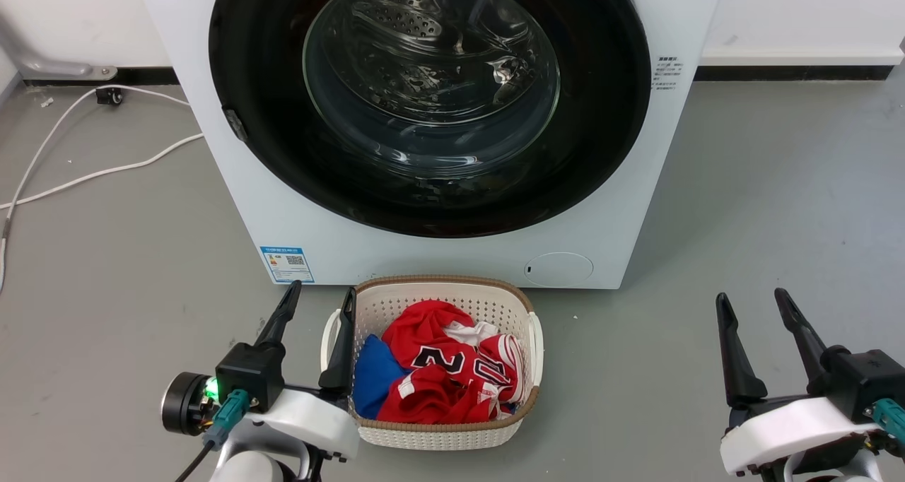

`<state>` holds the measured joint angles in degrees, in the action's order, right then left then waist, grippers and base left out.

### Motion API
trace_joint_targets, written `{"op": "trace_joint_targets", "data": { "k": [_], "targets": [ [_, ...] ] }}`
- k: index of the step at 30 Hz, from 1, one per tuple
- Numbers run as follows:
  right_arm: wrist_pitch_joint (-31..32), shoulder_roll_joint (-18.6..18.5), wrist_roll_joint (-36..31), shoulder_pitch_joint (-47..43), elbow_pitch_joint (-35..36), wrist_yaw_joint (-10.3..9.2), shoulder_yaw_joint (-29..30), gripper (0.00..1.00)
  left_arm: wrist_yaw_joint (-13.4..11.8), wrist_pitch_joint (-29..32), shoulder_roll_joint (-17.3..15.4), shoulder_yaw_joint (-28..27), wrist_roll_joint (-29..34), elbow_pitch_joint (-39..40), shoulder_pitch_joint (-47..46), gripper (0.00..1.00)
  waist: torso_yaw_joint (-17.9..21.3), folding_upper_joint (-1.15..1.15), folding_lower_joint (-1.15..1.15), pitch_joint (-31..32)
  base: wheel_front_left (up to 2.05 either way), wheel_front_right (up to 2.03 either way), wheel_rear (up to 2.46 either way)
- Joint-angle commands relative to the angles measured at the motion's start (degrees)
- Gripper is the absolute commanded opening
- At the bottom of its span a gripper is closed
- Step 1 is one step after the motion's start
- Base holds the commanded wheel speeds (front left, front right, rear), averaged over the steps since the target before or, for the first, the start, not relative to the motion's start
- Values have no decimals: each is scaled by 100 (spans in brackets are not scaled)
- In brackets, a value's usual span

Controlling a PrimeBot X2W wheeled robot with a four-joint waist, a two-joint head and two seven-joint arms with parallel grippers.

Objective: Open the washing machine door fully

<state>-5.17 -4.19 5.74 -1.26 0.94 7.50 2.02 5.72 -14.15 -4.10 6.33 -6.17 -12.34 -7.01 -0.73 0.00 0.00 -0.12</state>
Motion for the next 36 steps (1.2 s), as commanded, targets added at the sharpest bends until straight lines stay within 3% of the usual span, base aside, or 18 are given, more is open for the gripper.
{"op": "trace_joint_targets", "data": {
  "k": [1,32,33,35,36],
  "targets": [
    [-50,26,-86,-39,25,-2,13,100,3,-47,-12,7,101,-5,-57,100,-2,0,0,2,0,0,0],
    [-117,126,126,21,-106,-2,68,100,78,-107,103,-91,-176,-245,-119,100,-11,0,0,-56,0,0,0],
    [-107,128,147,22,-110,-2,71,62,78,-107,103,-93,-174,-247,-124,100,-10,0,0,-57,0,0,0],
    [-91,129,187,27,-113,-2,73,7,70,-107,105,-99,-168,-251,-127,100,-8,0,0,-56,0,0,0],
    [-72,130,232,26,-120,-2,76,0,65,-107,107,-101,-166,-256,-127,100,-6,0,0,-55,0,0,0]
  ]
}}
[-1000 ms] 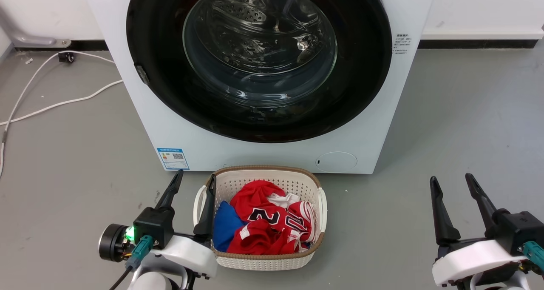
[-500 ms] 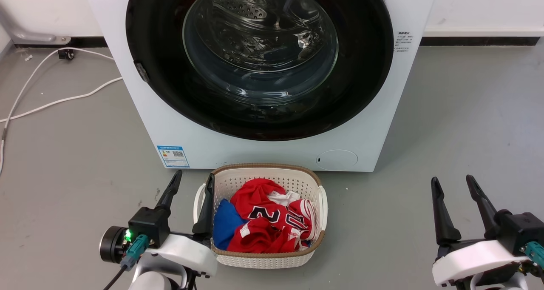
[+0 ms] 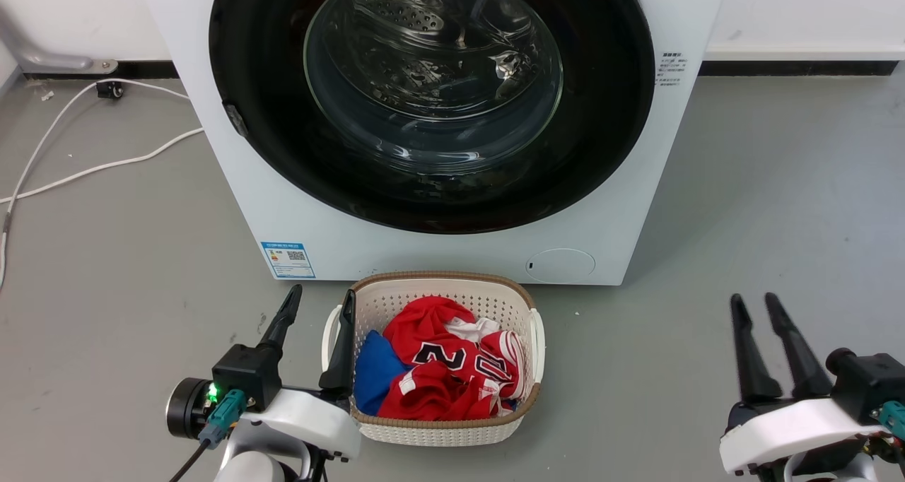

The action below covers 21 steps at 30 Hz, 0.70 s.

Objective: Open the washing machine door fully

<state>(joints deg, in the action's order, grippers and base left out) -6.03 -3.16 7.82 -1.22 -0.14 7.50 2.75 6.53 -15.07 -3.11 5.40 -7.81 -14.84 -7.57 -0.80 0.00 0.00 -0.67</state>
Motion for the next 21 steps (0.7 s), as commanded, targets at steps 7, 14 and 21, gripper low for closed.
{"op": "trace_joint_targets", "data": {
  "k": [7,14,21],
  "targets": [
    [98,34,2059,124,-71,-1,139,0,-25,-15,15,-29,3,3,-74,100,26,0,0,-4,0,0,0],
    [350,32,5738,324,-372,0,515,0,-29,-15,21,-22,-39,27,-112,100,58,0,0,-26,0,0,0],
    [1018,-36,7549,737,-710,0,1139,0,-30,-15,25,-38,-114,134,-159,100,89,0,0,-158,0,0,0]
  ]
}}
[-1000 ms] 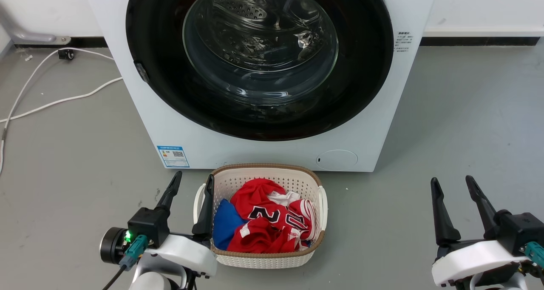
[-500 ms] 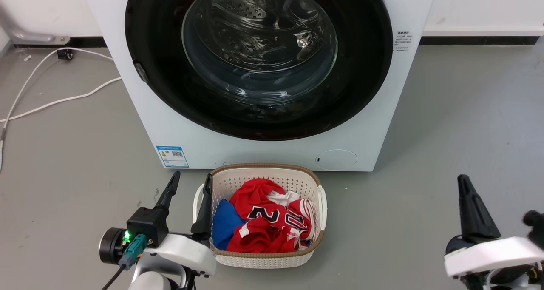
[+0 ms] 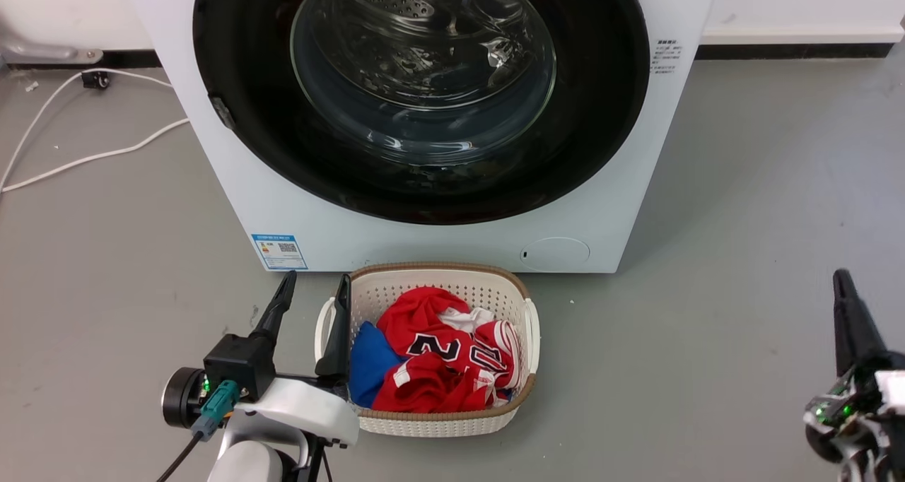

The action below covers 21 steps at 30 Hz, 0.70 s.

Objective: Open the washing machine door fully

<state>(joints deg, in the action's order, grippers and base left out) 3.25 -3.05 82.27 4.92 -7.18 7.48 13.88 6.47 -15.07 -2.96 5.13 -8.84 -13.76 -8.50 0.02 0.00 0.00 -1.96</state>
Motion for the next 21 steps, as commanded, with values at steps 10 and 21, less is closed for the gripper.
{"op": "trace_joint_targets", "data": {
  "k": [10,21],
  "targets": [
    [1033,-843,631,1188,-720,2,293,0,-83,-14,9,63,-93,263,-268,100,26,0,0,-517,0,0,0],
    [2303,-2043,647,3407,-2126,2,-124,0,-151,-14,11,247,-99,563,-706,100,-119,0,0,-1361,0,0,0]
  ]
}}
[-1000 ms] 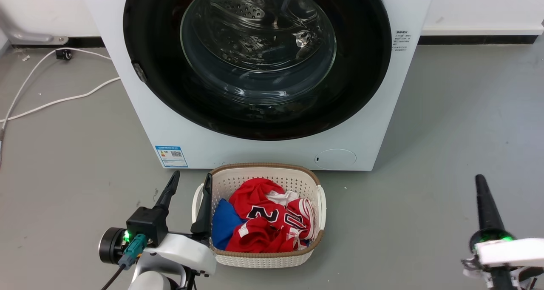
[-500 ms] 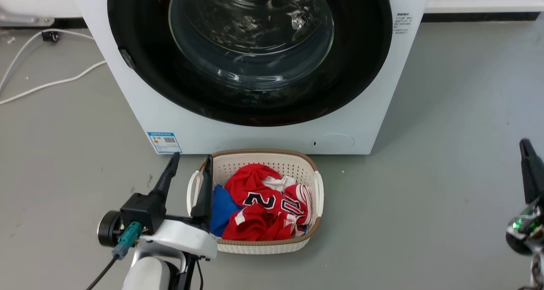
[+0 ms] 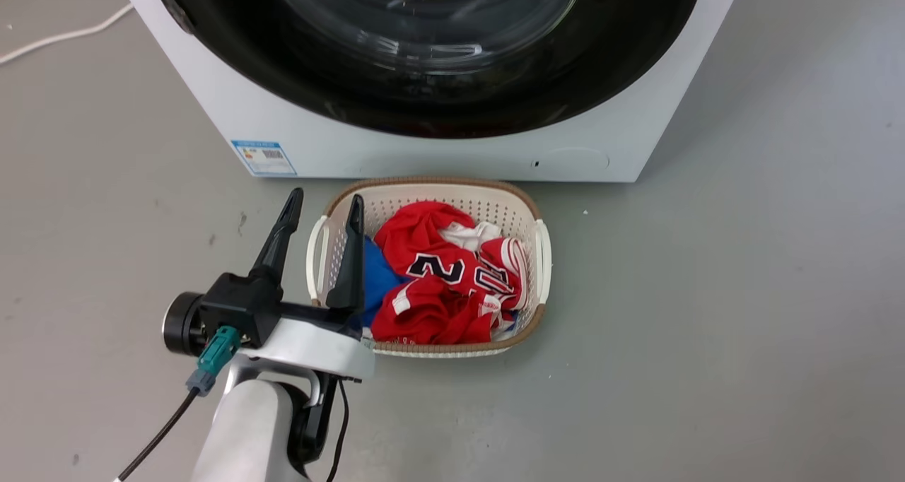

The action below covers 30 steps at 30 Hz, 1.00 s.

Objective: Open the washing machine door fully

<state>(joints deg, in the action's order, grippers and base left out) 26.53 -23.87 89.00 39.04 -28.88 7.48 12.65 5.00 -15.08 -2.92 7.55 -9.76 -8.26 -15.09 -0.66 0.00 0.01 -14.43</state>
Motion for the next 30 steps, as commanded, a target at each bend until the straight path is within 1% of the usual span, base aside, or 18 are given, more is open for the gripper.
{"op": "trace_joint_targets", "data": {
  "k": [1,5,7,10,15,19,24,30],
  "targets": [
    [93,-38,-53,229,-96,2,-73,0,-25,-13,4,31,-10,38,-89,100,-65,0,-1,-176,0,0,0],
    [537,-304,-259,1123,-619,2,-396,0,-48,-14,6,144,-44,97,-250,100,-155,0,-1,-407,0,0,0],
    [690,-417,-502,1573,-849,2,-588,0,-59,-13,5,206,-56,134,-336,100,-208,0,-1,-515,0,0,0],
    [966,-424,-770,2222,-1200,2,-830,0,-81,-13,6,263,-58,194,-422,100,-260,0,-1,-667,0,0,0],
    [1300,-275,-1224,3143,-1673,2,-1144,0,-120,-13,6,338,-59,303,-555,100,-326,0,-1,-939,0,0,0],
    [1482,-154,-1537,3679,-1959,2,-1287,0,-147,-13,6,405,-108,317,-660,100,-405,0,-1,-1110,0,0,0],
    [1497,5,-1883,4025,-2195,2,-1377,0,-211,-13,6,485,-189,311,-761,100,-488,0,-1,-1216,0,0,0],
    [1519,170,-2120,4247,-2359,2,-1387,0,-269,-14,6,568,-229,342,-820,100,-542,0,-1,-1352,0,0,0]
  ]
}}
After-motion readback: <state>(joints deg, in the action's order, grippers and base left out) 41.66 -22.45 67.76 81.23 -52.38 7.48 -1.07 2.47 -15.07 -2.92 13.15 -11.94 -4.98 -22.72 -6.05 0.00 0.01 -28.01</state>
